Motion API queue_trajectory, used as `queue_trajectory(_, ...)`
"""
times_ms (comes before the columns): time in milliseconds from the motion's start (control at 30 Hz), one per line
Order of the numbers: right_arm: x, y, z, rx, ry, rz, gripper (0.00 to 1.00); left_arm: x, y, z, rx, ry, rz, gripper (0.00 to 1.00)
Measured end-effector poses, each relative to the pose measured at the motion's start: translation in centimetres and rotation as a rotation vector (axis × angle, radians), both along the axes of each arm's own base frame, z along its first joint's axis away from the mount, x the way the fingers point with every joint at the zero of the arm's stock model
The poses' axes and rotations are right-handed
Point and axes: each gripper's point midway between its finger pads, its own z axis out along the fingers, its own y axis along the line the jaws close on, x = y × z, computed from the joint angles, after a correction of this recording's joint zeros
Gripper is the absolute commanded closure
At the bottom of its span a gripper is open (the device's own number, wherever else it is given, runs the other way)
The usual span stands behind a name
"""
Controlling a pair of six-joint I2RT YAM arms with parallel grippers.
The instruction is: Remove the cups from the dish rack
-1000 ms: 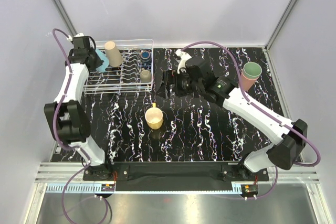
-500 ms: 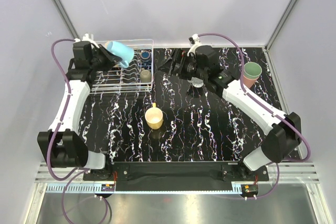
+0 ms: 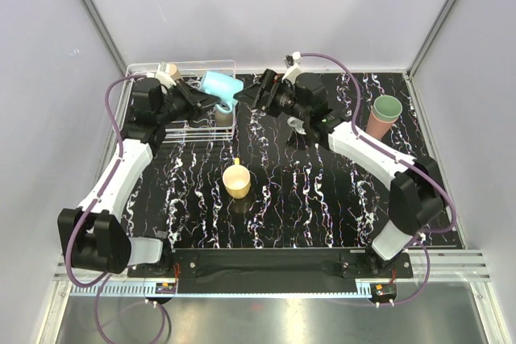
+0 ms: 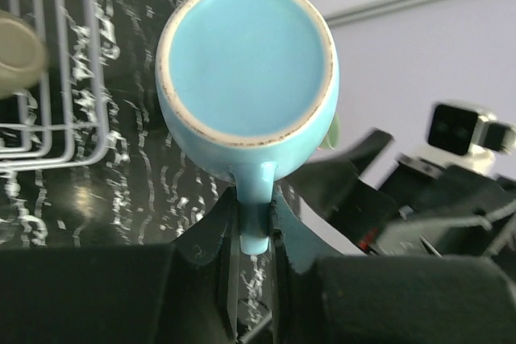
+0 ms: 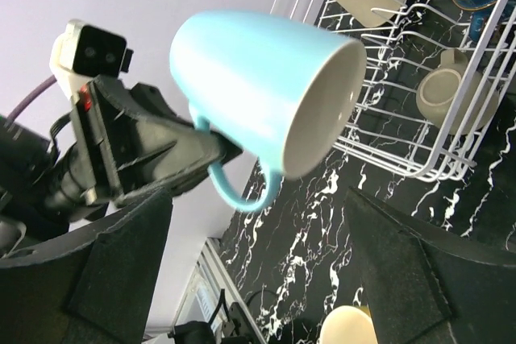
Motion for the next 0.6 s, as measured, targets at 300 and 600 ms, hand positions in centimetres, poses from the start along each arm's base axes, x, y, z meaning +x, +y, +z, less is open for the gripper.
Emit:
queue_trajectory(300, 0.4, 1.2, 0.6, 0.076, -0.048, 0.047, 0.21, -1.8, -3.1, 1.0, -0.114, -0.01, -0.09, 1.0)
queue_trajectory(600, -0.1, 1.2, 1.6, 0.122, -0.134, 0.099, 0.79, -2.8, -4.8, 2.1, -0.183, -0.029, -0.147, 1.0)
